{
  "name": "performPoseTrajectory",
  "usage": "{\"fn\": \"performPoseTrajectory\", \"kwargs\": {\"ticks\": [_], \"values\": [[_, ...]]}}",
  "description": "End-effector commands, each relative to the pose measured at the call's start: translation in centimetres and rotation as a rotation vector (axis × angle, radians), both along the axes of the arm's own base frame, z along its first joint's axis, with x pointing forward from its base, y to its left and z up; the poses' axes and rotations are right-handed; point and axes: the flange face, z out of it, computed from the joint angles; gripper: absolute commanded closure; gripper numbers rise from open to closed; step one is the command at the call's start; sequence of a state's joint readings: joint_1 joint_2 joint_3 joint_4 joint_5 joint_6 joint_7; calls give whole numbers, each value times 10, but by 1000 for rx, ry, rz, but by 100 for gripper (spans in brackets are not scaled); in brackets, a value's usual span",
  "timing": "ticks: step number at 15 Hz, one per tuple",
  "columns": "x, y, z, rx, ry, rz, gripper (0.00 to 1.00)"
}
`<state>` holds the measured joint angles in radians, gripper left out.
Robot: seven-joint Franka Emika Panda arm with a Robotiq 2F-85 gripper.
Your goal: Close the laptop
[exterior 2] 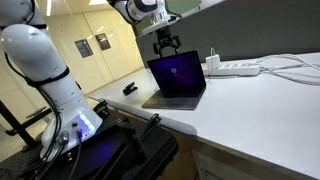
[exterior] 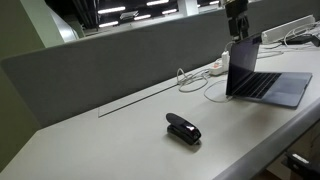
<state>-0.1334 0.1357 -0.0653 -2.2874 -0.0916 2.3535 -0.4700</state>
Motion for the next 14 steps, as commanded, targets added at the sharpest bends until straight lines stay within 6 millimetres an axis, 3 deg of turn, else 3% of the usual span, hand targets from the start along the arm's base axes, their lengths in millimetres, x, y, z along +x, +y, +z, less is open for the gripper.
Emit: {"fn": "performPoseTrajectory", "kwargs": {"ticks": [1, 8, 14], "values": [[-32, -3, -7, -31, 26, -47, 0], [-53, -17, -53, -57, 43, -82, 0], [-79, -12, -96, -69, 107, -72, 0]]}}
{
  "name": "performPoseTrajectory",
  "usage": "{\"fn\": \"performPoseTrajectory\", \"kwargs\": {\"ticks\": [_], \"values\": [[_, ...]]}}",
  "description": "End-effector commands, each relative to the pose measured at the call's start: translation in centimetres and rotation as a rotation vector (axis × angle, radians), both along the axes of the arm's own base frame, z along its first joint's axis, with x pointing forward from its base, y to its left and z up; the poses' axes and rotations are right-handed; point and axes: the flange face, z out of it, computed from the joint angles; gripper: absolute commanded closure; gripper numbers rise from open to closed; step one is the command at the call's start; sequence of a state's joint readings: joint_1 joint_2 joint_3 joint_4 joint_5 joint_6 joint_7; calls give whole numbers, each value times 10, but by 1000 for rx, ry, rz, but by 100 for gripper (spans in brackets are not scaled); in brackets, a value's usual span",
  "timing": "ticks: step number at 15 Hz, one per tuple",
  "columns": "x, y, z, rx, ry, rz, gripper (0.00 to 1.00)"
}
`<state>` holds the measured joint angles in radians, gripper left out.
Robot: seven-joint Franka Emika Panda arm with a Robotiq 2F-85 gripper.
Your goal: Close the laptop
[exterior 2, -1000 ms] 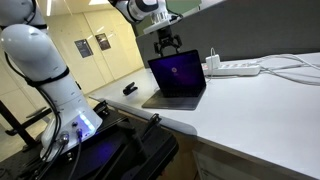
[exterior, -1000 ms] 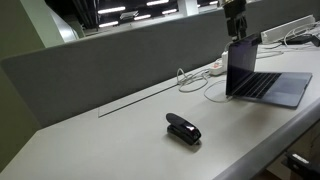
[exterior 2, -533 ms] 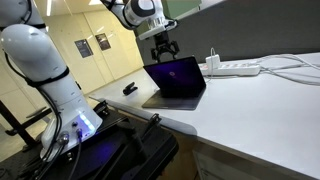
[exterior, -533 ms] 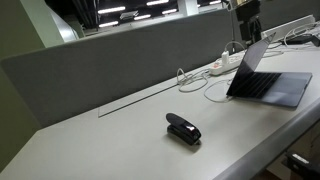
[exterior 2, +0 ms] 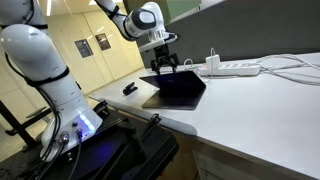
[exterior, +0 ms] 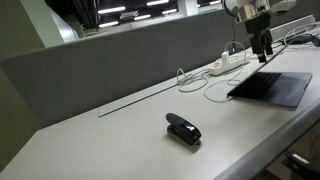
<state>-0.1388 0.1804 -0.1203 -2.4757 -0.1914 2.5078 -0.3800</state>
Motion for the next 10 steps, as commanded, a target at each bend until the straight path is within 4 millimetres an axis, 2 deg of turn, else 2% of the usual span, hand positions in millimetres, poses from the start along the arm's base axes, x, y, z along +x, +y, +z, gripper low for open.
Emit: {"fn": "performPoseTrajectory", "kwargs": {"ticks": [1, 6, 10], "values": [[-20, 3, -25, -31, 35, -13, 0], [-40, -1, -59, -73, 44, 8, 0], [-51, -13, -81, -111, 30, 8, 0]]}}
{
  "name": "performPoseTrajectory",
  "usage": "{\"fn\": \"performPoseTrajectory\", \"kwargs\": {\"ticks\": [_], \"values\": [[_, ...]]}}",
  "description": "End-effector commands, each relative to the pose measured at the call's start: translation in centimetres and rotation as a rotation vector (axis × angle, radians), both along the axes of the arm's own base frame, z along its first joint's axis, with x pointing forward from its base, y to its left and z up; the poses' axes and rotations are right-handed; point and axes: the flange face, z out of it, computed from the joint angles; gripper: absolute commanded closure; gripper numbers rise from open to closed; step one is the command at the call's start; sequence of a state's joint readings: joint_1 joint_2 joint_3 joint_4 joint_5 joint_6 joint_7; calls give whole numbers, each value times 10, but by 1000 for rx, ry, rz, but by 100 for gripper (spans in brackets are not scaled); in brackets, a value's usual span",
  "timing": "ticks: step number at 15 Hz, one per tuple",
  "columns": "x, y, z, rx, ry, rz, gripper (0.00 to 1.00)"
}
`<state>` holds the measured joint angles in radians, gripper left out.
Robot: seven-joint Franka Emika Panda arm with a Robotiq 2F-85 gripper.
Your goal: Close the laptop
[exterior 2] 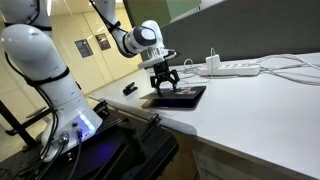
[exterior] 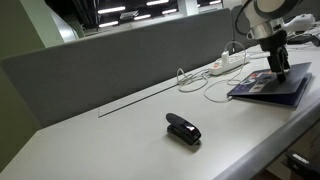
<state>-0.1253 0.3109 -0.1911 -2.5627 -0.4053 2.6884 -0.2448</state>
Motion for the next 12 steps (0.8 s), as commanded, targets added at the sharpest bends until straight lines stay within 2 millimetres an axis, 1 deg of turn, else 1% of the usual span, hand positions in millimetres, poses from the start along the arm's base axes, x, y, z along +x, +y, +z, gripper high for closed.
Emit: {"fn": "performPoseTrajectory", "kwargs": {"ticks": [1, 4, 8, 10, 12], "values": [[-10, -8, -16, -41, -21, -30, 0], [-14, -14, -28, -47, -25, -48, 0], [-19, -20, -39, -55, -9, -29, 0], [-19, -20, -40, -51, -5, -39, 0], [-17, -18, -33, -34, -18, -64, 0]]}}
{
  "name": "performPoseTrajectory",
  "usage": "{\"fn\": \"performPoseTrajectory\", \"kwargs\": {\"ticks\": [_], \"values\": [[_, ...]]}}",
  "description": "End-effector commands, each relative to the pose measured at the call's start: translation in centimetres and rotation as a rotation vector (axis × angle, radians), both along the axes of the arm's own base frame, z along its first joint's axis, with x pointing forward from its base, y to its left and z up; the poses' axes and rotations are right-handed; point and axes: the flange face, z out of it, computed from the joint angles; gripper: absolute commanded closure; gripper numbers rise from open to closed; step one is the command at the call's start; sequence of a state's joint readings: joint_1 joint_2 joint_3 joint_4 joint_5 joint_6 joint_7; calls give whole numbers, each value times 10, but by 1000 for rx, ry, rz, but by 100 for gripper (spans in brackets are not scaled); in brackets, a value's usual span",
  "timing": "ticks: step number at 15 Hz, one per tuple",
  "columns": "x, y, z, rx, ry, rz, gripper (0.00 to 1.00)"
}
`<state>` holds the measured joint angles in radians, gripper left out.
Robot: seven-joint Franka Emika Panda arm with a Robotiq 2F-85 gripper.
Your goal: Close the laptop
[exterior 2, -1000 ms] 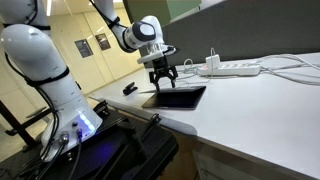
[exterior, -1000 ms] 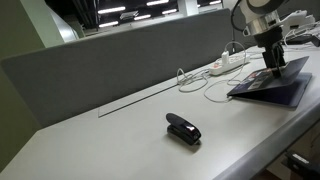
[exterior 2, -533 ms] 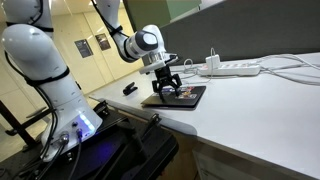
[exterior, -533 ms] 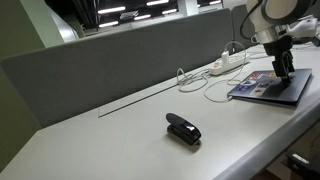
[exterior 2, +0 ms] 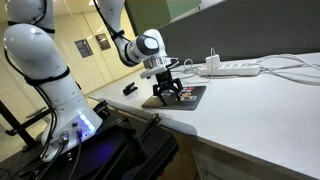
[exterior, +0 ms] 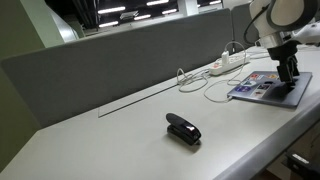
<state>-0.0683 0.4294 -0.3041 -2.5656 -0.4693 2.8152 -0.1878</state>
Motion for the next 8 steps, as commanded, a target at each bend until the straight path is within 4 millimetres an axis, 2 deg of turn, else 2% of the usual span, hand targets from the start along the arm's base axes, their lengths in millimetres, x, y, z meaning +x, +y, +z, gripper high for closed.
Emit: {"fn": "performPoseTrajectory", "kwargs": {"ticks": [1, 8], "values": [[4, 2, 14, 15, -36, -56, 0], [44, 12, 84, 122, -136, -190, 0]]}}
